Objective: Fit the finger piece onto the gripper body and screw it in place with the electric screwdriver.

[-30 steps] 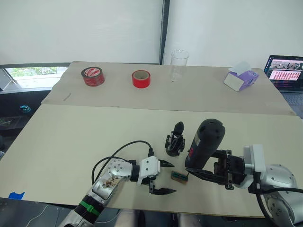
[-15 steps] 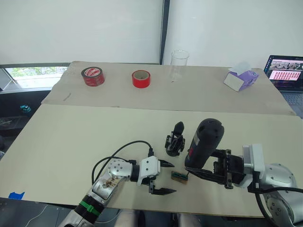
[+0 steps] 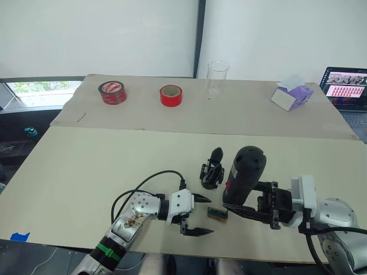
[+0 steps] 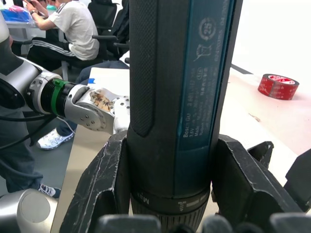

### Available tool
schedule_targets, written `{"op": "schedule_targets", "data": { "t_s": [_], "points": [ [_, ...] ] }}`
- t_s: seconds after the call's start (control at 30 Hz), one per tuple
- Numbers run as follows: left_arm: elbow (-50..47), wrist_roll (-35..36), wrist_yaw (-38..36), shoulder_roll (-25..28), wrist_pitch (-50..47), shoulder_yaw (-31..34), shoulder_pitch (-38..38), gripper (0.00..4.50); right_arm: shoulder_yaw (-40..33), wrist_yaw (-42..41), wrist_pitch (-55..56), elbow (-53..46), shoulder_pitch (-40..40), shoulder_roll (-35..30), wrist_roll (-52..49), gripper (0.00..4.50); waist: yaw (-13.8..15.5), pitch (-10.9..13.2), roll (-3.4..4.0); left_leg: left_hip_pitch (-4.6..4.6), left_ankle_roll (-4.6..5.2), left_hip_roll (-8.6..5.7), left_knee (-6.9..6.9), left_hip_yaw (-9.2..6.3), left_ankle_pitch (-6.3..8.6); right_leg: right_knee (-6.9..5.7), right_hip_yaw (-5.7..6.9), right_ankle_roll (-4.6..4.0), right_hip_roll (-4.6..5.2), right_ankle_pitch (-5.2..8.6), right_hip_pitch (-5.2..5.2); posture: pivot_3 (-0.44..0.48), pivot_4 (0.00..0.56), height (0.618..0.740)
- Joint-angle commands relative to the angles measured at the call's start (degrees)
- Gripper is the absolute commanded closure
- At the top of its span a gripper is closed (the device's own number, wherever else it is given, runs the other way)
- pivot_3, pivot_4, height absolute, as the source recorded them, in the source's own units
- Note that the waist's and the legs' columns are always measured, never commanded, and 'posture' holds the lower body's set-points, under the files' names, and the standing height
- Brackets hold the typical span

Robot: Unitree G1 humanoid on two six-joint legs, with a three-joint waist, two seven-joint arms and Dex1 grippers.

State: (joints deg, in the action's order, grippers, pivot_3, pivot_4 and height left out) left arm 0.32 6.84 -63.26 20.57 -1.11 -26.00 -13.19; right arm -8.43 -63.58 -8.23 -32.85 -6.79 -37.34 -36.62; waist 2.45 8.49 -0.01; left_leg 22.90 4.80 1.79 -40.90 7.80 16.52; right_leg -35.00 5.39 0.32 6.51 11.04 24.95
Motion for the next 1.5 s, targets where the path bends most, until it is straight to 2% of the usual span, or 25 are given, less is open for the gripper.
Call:
{"op": "schedule_targets", "data": {
  "t_s": [0.03, 0.8, 1.03, 1.17, 1.5],
  "points": [
    [1.89, -1.08, 0.07, -0.08, -0.31, -1.82, 1.12, 0.0, -0.49, -0.08, 2.43, -1.57, 0.28, 0.44, -0.55, 2.59, 0.0, 0.0, 0.0, 0.0, 0.0, 0.0, 0.0, 0.0, 0.0, 0.0, 0.0, 0.0, 0.0, 0.0, 0.0, 0.0, 0.15, 0.74],
    [1.82, -0.97, -0.26, 0.06, -0.35, -1.72, 1.18, 0.0, -1.2, 1.14, 5.27, -0.8, 1.01, 1.15, 1.41, 2.59, 0.0, 0.0, 0.0, 0.0, 0.0, 0.0, 0.0, 0.0, 0.0, 0.0, 0.0, 0.01, 0.0, 0.01, 0.0, 0.0, 0.15, 0.74],
    [1.71, -0.91, -0.24, 0.19, -0.46, -1.57, 1.2, 0.0, -6.16, 5.51, 0.8, -2.6, 0.82, 1.22, -6.86, 2.59, 0.0, 0.0, 0.0, 0.01, 0.0, 0.0, 0.0, 0.0, 0.0, 0.0, 0.0, 0.01, 0.0, 0.0, 0.0, 0.0, 0.15, 0.74],
    [1.52, -0.72, -0.32, 0.49, -0.56, -1.35, 1.46, 0.0, -6.23, 5.8, -2.25, -4.14, -0.05, -0.27, -10.28, 2.59, -0.04, 0.0, 0.01, -0.01, 0.0, 0.02, 0.02, 0.0, 0.0, 0.0, -0.01, -0.01, 0.01, -0.01, 0.0, 0.0, 0.15, 0.74],
    [1.72, -0.76, -0.36, 0.39, -0.23, -1.46, 1.37, 0.0, -3.77, 2.78, -1.68, -4.03, -3.63, -0.86, -7.4, 2.59, -0.08, -0.01, 0.01, 0.0, 0.0, 0.02, 0.02, 0.0, 0.0, 0.01, -0.01, 0.0, 0.0, 0.01, 0.01, 0.0, 0.15, 0.74]
  ]
}}
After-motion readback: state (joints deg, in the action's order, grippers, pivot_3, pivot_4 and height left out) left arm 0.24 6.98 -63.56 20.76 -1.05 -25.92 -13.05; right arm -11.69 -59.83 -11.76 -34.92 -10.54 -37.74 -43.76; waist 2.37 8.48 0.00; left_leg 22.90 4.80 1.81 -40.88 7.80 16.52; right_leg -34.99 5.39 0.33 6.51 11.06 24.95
